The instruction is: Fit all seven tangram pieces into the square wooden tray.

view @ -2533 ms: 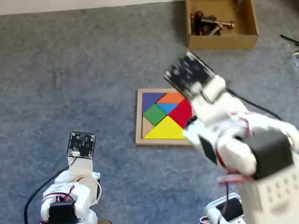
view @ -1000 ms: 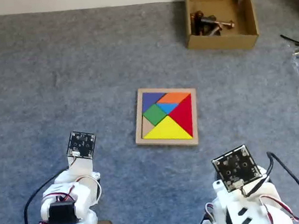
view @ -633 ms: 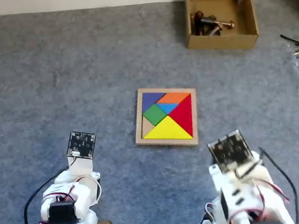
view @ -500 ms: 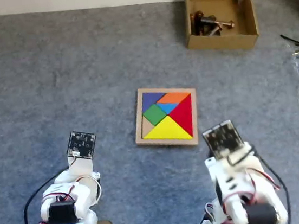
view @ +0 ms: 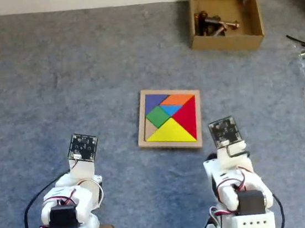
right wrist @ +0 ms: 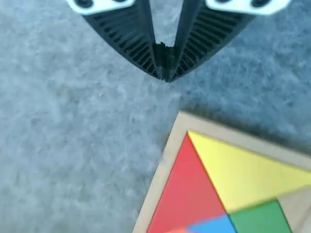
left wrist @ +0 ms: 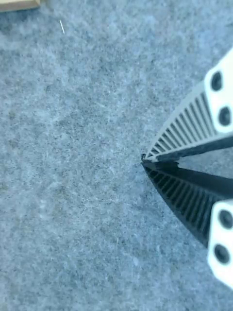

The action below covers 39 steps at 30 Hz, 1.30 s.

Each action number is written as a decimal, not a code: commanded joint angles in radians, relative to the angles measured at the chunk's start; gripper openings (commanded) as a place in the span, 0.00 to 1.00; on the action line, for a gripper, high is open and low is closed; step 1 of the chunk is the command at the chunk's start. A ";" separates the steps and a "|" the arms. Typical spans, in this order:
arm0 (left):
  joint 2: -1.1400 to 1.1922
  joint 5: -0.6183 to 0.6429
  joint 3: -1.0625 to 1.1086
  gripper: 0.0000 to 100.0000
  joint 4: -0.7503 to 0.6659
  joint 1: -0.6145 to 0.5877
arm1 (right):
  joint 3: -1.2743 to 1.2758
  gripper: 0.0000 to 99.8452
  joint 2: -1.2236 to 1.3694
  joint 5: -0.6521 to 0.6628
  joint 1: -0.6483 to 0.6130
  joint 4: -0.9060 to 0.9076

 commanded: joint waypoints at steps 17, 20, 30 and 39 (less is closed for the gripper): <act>-0.005 0.008 0.021 0.01 0.003 0.025 | 0.176 0.00 -0.010 -0.012 0.010 -0.005; -0.005 0.008 0.021 0.01 0.003 0.025 | 0.176 0.01 -0.010 -0.012 0.007 0.019; -0.005 0.008 0.021 0.01 0.003 0.022 | 0.176 0.01 -0.010 -0.011 0.010 0.025; -0.005 0.008 0.021 0.01 0.003 0.025 | 0.176 0.01 -0.010 -0.256 0.012 0.018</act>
